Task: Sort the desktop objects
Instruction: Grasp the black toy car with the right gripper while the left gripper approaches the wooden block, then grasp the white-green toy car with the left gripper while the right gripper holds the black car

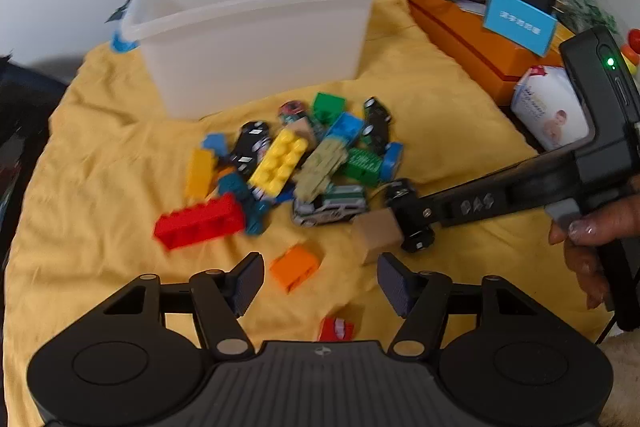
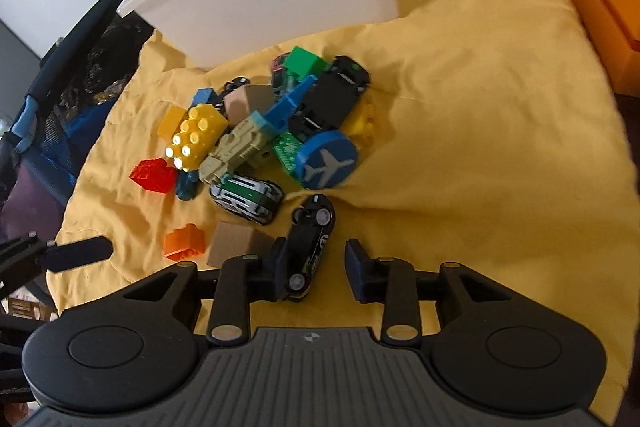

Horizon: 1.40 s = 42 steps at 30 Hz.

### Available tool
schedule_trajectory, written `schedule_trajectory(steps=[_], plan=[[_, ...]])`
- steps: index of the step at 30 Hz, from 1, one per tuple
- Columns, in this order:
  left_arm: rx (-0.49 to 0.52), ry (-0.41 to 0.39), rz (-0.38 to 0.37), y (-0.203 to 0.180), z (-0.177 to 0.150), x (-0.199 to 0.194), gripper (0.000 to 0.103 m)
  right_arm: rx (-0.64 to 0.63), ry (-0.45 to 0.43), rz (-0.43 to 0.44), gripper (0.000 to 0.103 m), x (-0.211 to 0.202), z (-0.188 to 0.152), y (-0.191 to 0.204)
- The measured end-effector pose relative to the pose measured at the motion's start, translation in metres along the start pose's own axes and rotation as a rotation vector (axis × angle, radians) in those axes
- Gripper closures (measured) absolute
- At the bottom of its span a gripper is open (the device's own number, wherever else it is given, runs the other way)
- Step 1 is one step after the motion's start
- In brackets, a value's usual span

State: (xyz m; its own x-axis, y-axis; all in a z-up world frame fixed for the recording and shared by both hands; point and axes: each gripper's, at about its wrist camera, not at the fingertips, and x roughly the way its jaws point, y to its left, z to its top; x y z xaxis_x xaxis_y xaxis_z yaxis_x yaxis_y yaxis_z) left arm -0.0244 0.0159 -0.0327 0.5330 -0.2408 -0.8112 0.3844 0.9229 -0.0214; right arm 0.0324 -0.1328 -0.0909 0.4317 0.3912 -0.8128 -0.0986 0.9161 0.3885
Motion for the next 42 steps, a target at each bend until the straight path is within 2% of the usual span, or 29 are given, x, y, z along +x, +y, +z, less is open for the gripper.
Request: schedule_trajectory(steps=[2,5,8,10,13,15,18,22,24,25,26,27,31,35,37,42], plan=[[0.026,0.015,-0.006,-0.001,0.005,0.01,0.041,-0.04,-0.006,0.008,0.079,0.001,0.002,0.005],[0.04,0.06,-0.013,0.0,0.01,0.026,0.046,-0.152,-0.011,-0.023,0.082,-0.004,0.0,0.017],[-0.012,0.088,-0.045,0.005,0.009,0.027,0.046,-0.246,-0.025,-0.086,0.082,-0.017,-0.005,0.021],[-0.036,0.096,-0.09,0.006,0.007,0.025,0.046,-0.337,-0.057,-0.178,0.082,-0.026,-0.008,0.023],[-0.009,0.099,-0.113,-0.004,0.005,0.028,0.046,-0.519,-0.077,-0.352,0.082,-0.025,-0.017,0.029],[-0.006,0.097,-0.122,-0.009,0.006,0.031,0.046,-0.607,-0.07,-0.418,0.082,-0.015,-0.024,0.032],[-0.029,0.083,-0.138,-0.015,0.013,0.036,0.046,-0.722,-0.078,-0.471,0.082,-0.005,-0.037,0.042],[-0.067,0.096,-0.13,-0.019,0.02,0.049,0.047,-0.729,-0.075,-0.413,0.077,-0.009,-0.04,0.045],[-0.097,0.098,-0.119,-0.017,0.022,0.056,0.054,-0.718,-0.078,-0.377,0.074,-0.012,-0.042,0.045],[-0.1,0.099,-0.103,-0.017,0.023,0.06,0.064,-0.711,-0.08,-0.357,0.073,-0.013,-0.044,0.046],[-0.094,0.101,-0.095,-0.017,0.024,0.063,0.069,-0.697,-0.08,-0.342,0.073,-0.015,-0.048,0.047],[-0.092,0.1,-0.086,-0.017,0.023,0.064,0.07,-0.68,-0.081,-0.331,0.072,-0.018,-0.05,0.047],[-0.108,0.105,-0.096,-0.004,0.013,0.054,0.071,-0.626,-0.097,-0.303,0.071,-0.025,-0.051,0.044],[-0.129,0.116,-0.031,0.023,-0.005,0.036,0.07,-0.598,-0.118,-0.294,0.07,-0.029,-0.047,0.042],[-0.167,0.128,-0.038,0.041,-0.015,0.03,0.07,-0.584,-0.139,-0.279,0.069,-0.031,-0.045,0.042],[-0.186,0.115,-0.062,0.054,-0.025,0.02,0.069,-0.575,-0.167,-0.216,0.064,-0.03,-0.038,0.045]])
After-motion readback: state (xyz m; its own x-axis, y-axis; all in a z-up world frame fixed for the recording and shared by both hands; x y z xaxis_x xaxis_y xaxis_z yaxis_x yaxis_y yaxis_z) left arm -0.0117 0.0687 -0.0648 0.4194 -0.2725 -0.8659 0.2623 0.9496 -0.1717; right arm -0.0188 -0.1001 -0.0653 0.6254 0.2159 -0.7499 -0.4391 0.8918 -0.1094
